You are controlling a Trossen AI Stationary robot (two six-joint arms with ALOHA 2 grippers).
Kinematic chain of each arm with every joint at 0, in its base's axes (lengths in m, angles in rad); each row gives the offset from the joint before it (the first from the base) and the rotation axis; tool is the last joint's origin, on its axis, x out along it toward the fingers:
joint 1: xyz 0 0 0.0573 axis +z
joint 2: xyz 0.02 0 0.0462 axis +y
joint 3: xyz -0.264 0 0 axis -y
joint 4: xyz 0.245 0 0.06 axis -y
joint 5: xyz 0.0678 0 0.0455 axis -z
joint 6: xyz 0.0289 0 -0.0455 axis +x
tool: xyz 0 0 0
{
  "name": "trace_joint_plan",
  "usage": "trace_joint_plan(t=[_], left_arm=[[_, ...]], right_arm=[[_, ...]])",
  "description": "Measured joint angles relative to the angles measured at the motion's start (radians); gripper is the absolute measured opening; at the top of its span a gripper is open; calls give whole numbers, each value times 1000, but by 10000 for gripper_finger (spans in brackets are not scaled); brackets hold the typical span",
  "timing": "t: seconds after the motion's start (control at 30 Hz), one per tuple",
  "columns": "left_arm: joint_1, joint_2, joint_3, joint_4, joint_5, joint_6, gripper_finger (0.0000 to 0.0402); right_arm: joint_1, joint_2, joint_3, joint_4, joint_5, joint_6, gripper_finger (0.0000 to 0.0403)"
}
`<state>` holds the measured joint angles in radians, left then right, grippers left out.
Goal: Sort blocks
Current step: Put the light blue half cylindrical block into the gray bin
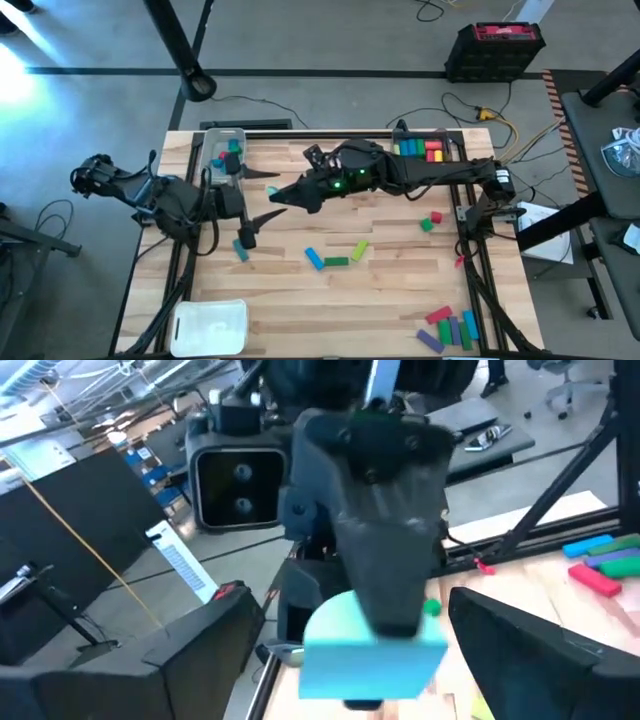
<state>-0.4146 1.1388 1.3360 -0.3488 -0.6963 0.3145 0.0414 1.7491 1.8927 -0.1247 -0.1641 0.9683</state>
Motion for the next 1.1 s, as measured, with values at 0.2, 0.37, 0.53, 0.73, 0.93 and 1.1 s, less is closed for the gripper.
trace_joint_plan(t=[0.2,0.37,0.53,0.73,0.93,1.1], left_arm=[[5,13,6,-4,-1,3,311],[4,12,8,9,-1,3,283],[4,12,8,14,0,-6,236],[3,13,23,7,4,-17,164],[4,15,76,-61,42,-42,142],[3,-6,141,-234,43,-144,142]], right_arm=[[9,0,0,4,-1,2,122],[17,0,0,17,-1,8,122],[18,0,0,39,0,18,122],[12,0,1,43,14,31,122],[1,-1,3,50,30,51,144],[-7,-11,1,6,33,-11,230]])
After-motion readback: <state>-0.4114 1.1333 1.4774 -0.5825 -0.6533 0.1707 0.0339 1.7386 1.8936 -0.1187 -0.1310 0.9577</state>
